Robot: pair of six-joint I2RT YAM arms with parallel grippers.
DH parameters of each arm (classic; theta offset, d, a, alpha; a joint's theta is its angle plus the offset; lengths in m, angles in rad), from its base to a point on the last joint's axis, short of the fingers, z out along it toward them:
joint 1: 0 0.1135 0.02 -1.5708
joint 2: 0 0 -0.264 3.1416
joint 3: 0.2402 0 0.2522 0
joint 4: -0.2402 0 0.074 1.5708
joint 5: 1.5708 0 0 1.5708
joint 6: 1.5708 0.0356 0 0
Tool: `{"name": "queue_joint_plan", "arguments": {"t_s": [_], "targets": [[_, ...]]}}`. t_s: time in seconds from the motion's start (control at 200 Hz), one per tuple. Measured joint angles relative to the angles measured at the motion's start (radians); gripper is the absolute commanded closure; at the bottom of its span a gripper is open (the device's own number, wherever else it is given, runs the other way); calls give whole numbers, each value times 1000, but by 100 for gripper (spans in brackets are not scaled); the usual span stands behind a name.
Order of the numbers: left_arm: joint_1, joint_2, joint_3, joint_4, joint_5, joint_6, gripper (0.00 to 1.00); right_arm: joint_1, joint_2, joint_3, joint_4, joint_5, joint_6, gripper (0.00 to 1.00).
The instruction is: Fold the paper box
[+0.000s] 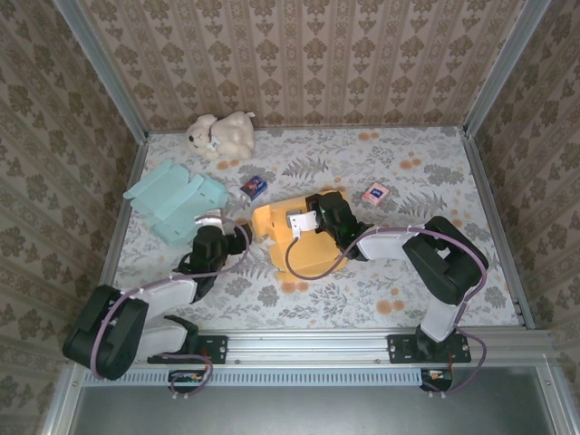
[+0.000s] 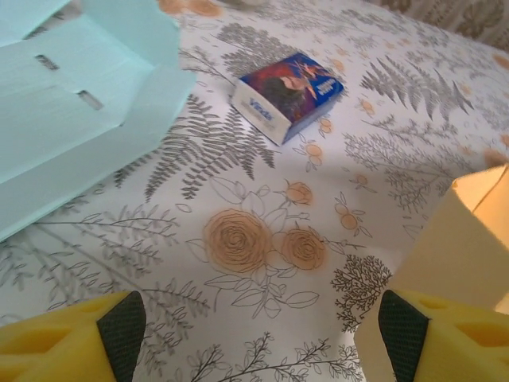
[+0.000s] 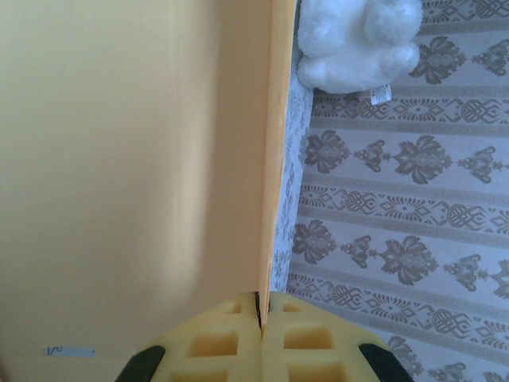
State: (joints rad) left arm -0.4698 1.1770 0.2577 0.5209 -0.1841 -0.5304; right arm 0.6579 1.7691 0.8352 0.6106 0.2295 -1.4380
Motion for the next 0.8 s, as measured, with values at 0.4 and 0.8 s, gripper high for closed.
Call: {"name": "queue_joint_plan", "arguments": {"t_s": [0.4, 0.8], "targets": [[59, -274, -18, -265, -115, -76, 14, 0, 3, 0, 3, 0, 0, 100], [81, -334, -56, -304, -80, -74, 11, -4, -3, 0, -36, -47, 29, 100]]}}
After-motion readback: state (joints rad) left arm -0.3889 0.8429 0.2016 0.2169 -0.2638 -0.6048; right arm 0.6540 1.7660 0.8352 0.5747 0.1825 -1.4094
